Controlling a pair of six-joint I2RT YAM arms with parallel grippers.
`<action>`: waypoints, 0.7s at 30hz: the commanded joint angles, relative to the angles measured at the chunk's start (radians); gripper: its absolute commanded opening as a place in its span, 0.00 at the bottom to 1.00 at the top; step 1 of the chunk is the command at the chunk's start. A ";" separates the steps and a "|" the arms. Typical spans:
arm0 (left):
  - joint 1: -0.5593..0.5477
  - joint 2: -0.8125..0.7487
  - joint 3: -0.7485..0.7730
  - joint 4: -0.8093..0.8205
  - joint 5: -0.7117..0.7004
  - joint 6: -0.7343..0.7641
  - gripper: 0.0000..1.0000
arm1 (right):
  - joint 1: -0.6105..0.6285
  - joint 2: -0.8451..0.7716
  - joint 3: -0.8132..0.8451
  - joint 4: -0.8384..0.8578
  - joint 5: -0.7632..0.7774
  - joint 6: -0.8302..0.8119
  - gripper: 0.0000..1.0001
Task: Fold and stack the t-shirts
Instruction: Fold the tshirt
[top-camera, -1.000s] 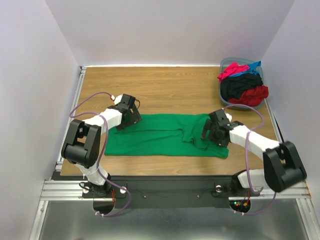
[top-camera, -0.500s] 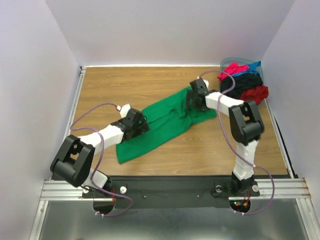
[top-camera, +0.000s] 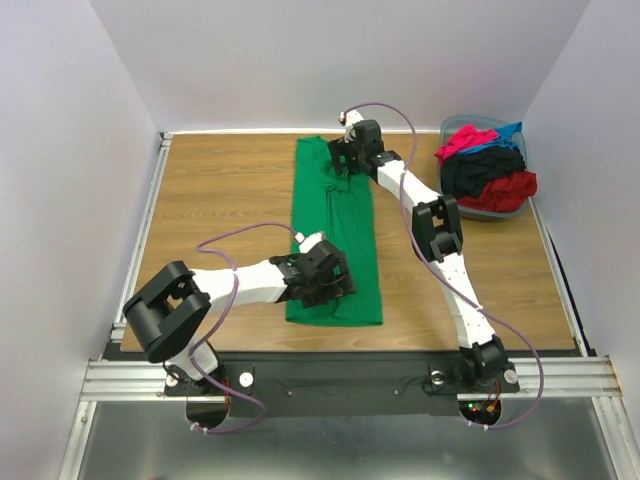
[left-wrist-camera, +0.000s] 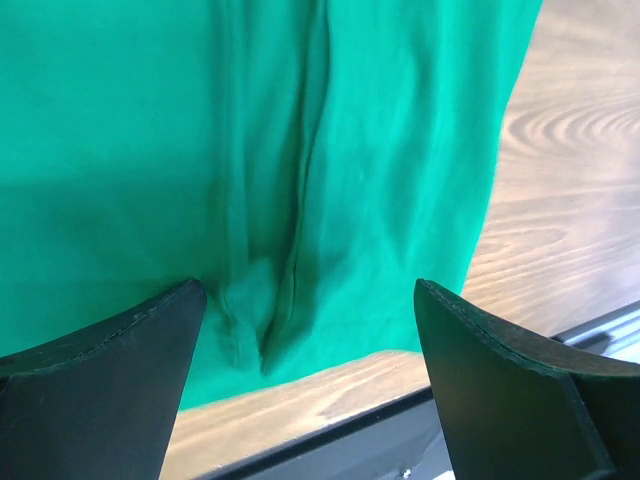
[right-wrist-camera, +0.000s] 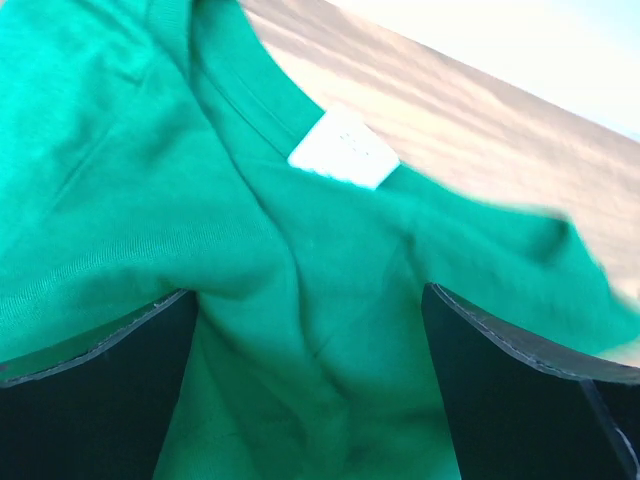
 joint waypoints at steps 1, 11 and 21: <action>-0.048 0.047 0.126 -0.186 -0.027 0.002 0.99 | -0.001 0.033 0.099 0.041 -0.041 -0.120 1.00; -0.086 -0.083 0.223 -0.307 -0.161 0.028 0.98 | 0.005 -0.344 -0.183 0.179 -0.204 -0.140 1.00; -0.025 -0.364 -0.090 -0.453 -0.302 -0.092 0.99 | 0.013 -1.130 -1.101 0.170 -0.105 0.491 1.00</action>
